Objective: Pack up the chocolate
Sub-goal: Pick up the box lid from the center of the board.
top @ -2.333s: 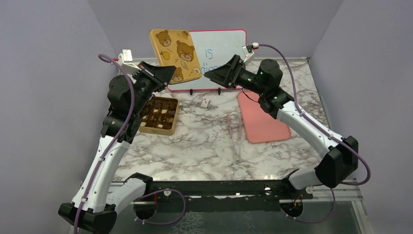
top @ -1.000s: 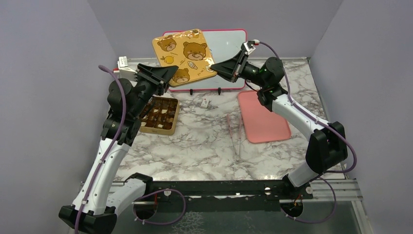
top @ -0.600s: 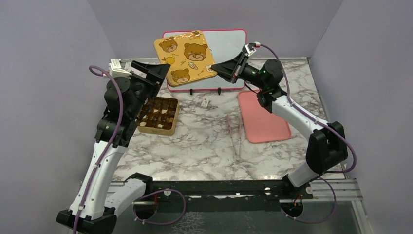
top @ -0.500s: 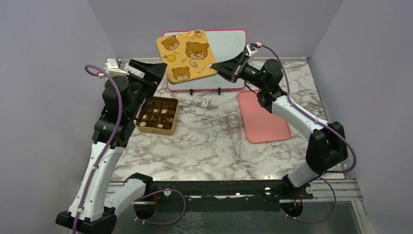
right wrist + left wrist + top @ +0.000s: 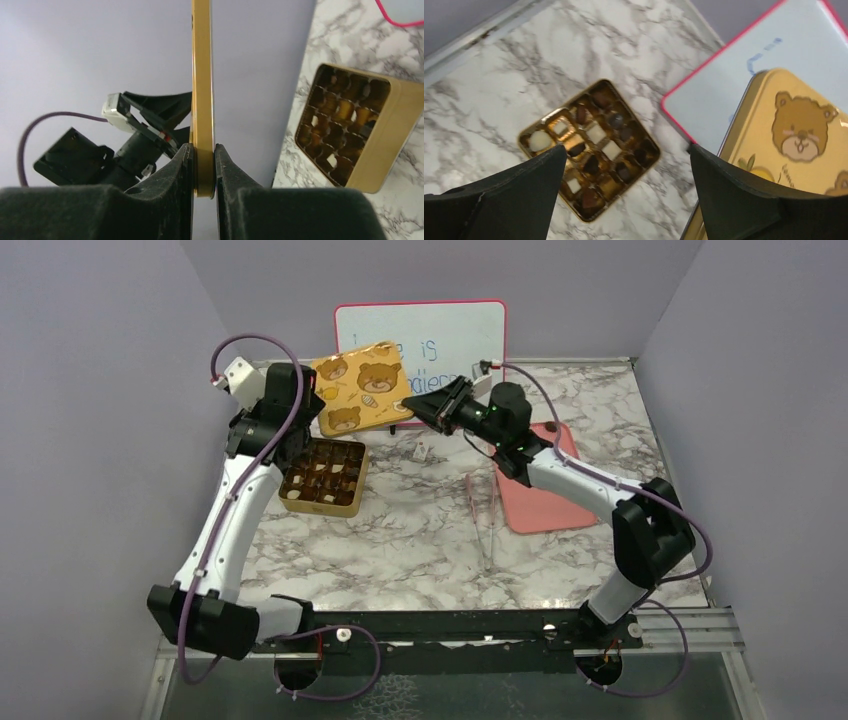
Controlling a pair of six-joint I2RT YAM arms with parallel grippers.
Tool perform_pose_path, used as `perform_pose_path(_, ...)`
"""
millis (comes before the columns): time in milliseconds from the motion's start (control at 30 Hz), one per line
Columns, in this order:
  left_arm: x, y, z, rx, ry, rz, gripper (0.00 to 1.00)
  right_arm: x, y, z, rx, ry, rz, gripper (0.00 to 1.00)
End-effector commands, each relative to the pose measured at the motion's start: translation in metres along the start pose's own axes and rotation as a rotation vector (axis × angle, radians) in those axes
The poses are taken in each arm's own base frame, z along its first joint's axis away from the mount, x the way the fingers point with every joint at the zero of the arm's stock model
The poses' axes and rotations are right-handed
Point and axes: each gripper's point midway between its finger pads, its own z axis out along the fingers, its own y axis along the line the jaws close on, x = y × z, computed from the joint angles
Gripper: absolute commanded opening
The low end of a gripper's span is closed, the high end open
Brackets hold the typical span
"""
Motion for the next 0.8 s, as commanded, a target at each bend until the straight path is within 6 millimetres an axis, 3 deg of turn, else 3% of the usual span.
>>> perform_pose_path(0,-0.01,0.05,0.035,-0.256,-0.044,0.026,0.94,0.014,-0.037,0.023,0.114,-0.072,0.003,0.01)
perform_pose_path(100,-0.016,0.078,0.057,-0.38,-0.074,0.01,0.94,0.033,-0.057,0.036,0.17,-0.076,0.007,0.01)
perform_pose_path(300,-0.026,0.128,0.075,-0.553,-0.142,-0.09,0.92,0.063,-0.085,0.058,0.246,-0.102,0.005,0.01)
perform_pose_path(367,-0.023,0.137,0.085,-0.576,-0.119,-0.08,0.91,0.073,-0.092,0.067,0.255,-0.122,0.0,0.01)
perform_pose_path(600,0.003,0.119,0.12,-0.402,0.033,0.028,0.86,0.112,-0.091,0.103,0.175,-0.107,0.046,0.01)
perform_pose_path(767,0.015,0.124,0.126,-0.375,0.087,0.026,0.79,0.106,-0.081,0.094,0.206,-0.136,-0.021,0.01)
